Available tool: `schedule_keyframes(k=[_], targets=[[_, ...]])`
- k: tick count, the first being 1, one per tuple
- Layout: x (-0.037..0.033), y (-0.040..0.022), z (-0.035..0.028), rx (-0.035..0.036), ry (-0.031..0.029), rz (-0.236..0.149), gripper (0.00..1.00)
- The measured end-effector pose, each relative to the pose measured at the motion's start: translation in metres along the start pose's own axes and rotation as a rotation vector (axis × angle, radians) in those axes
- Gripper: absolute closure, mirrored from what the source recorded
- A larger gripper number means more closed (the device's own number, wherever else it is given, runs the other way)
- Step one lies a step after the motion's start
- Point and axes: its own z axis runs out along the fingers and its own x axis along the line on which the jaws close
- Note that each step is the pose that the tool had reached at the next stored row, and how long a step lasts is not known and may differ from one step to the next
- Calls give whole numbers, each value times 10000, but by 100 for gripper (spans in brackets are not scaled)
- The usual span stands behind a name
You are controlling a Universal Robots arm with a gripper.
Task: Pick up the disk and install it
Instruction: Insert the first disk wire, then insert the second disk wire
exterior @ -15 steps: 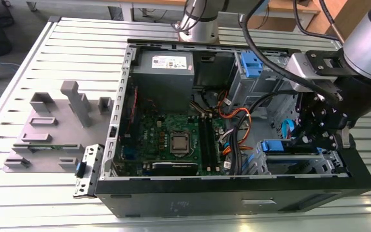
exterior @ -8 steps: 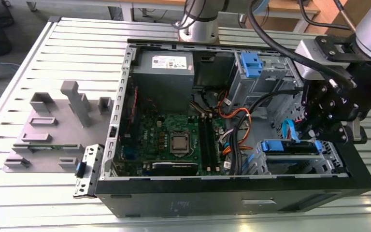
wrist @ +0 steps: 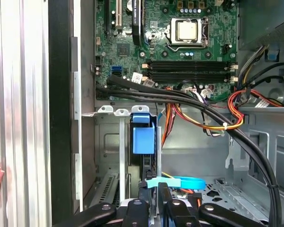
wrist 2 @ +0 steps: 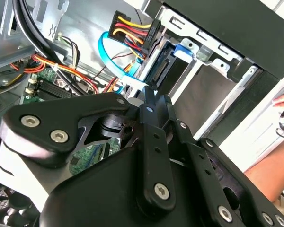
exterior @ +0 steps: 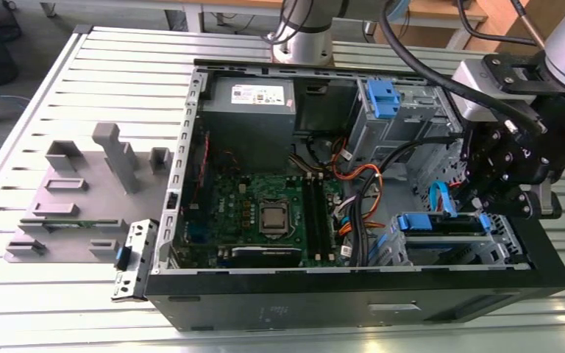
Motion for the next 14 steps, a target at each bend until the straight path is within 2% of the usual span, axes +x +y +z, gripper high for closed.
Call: schedule_keyframes(k=[7,14], targets=[[-3,-99,7,1,1,67,77],[-3,-112,8,2,2,106,77]])
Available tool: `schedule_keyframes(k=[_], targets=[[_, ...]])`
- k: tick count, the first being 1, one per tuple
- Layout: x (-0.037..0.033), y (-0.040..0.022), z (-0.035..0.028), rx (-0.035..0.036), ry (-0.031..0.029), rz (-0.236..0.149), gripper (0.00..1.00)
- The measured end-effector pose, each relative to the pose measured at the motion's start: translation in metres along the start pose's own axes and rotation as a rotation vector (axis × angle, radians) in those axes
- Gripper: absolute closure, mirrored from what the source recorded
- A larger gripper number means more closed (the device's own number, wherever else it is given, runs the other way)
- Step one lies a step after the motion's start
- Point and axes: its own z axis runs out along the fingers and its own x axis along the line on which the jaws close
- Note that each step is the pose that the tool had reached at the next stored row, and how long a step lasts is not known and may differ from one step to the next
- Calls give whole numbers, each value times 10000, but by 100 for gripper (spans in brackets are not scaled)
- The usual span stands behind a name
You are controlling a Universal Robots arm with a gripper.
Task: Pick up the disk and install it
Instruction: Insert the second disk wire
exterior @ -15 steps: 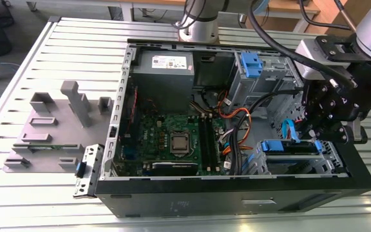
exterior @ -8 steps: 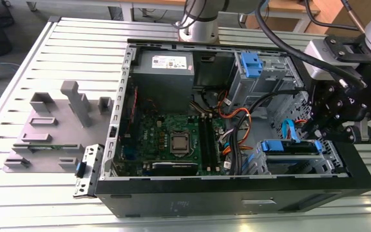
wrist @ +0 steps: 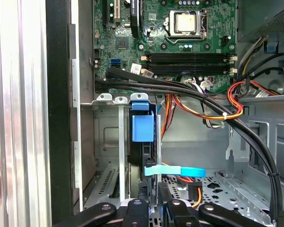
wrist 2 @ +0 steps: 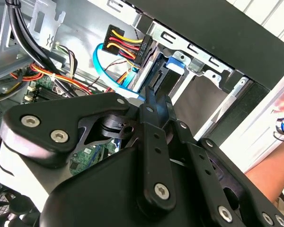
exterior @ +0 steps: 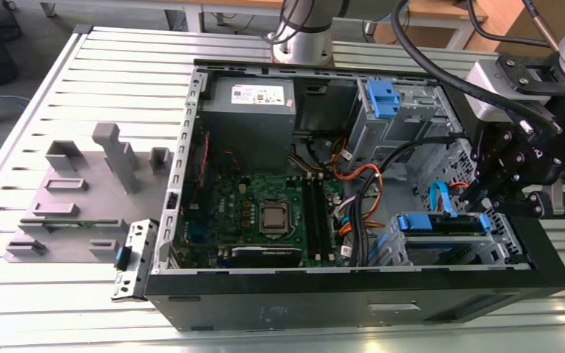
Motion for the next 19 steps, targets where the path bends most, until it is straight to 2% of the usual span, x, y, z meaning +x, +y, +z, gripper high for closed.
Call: schedule_keyframes(k=[9,10,11,13,14,19], targets=[[0,0,0,0,0,0,77],[0,0,0,0,0,0,76],[0,0,0,0,0,1,70],[0,0,0,0,0,1,70],[0,0,0,0,0,1,64],[-1,0,1,0,-1,1,64]])
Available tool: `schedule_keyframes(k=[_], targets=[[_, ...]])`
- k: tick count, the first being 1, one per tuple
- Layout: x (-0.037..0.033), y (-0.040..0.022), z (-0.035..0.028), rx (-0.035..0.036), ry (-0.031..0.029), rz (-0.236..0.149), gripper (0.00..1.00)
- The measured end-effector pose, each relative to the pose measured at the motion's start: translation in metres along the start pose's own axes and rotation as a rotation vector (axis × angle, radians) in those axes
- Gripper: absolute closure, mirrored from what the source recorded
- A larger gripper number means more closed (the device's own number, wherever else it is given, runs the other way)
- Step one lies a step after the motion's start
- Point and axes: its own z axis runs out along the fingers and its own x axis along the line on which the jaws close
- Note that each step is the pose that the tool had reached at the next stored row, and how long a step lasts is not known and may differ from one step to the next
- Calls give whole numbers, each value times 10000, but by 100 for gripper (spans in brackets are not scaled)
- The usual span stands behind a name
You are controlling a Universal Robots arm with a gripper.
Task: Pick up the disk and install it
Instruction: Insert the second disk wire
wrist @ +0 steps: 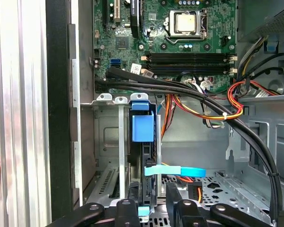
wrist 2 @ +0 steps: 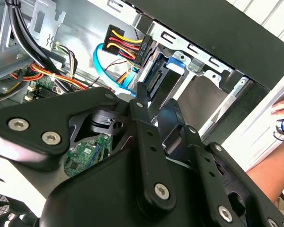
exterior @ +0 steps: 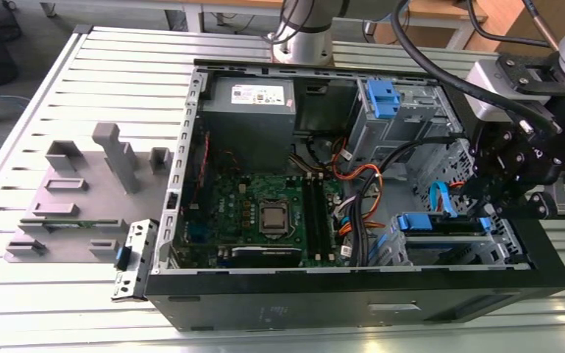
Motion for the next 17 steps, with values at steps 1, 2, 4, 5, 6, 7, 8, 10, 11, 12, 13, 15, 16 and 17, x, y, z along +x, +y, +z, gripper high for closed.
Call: schedule_keyframes(k=[1,2,4,5,6,7,8,10,11,12,13,15,16,17], targets=[[-4,0,0,0,1,0,64],[-9,0,0,0,1,0,64],[-31,1,1,0,2,-1,64],[-46,1,2,0,1,-1,64],[-63,2,4,0,1,-1,64],[-76,1,5,0,3,0,64],[-84,-1,7,0,2,1,64],[-100,-5,15,0,1,1,64],[-111,-7,20,0,2,-1,64],[-125,-7,27,0,8,0,64],[-140,-7,34,0,19,-1,64],[-168,-10,49,1,42,-1,64],[-178,-14,56,2,52,-4,64],[-186,-18,62,2,60,-4,64]])
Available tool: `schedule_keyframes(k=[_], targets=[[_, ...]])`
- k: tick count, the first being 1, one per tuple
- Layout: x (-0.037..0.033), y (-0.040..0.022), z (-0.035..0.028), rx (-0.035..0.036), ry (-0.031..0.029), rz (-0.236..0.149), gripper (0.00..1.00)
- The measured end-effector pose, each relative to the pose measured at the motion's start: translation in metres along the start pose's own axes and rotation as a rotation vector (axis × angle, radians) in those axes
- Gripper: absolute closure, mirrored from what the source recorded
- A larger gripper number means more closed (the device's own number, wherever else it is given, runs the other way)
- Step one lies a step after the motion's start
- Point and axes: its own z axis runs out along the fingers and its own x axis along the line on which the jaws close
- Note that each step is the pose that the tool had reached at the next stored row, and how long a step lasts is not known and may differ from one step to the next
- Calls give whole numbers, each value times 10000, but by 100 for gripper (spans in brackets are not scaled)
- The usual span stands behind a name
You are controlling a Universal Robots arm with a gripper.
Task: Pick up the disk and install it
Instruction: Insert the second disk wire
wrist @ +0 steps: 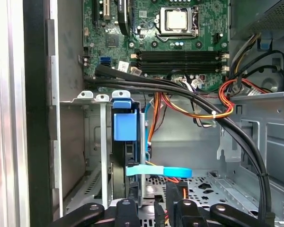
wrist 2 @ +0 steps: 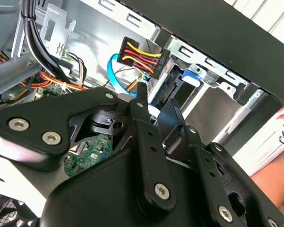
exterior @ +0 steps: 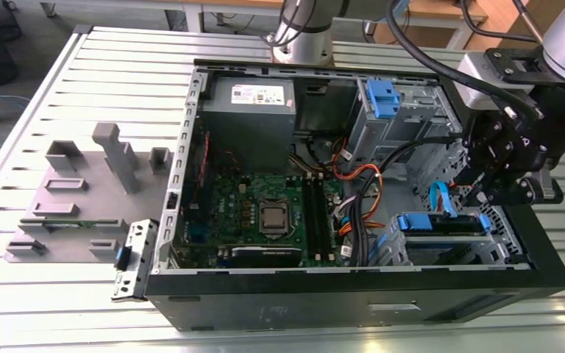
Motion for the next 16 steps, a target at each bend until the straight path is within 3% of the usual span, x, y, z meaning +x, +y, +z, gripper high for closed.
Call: schedule_keyframes(k=[9,16], targets=[[-22,-71,29,1,16,1,64],[-27,-184,42,0,23,1,64]])
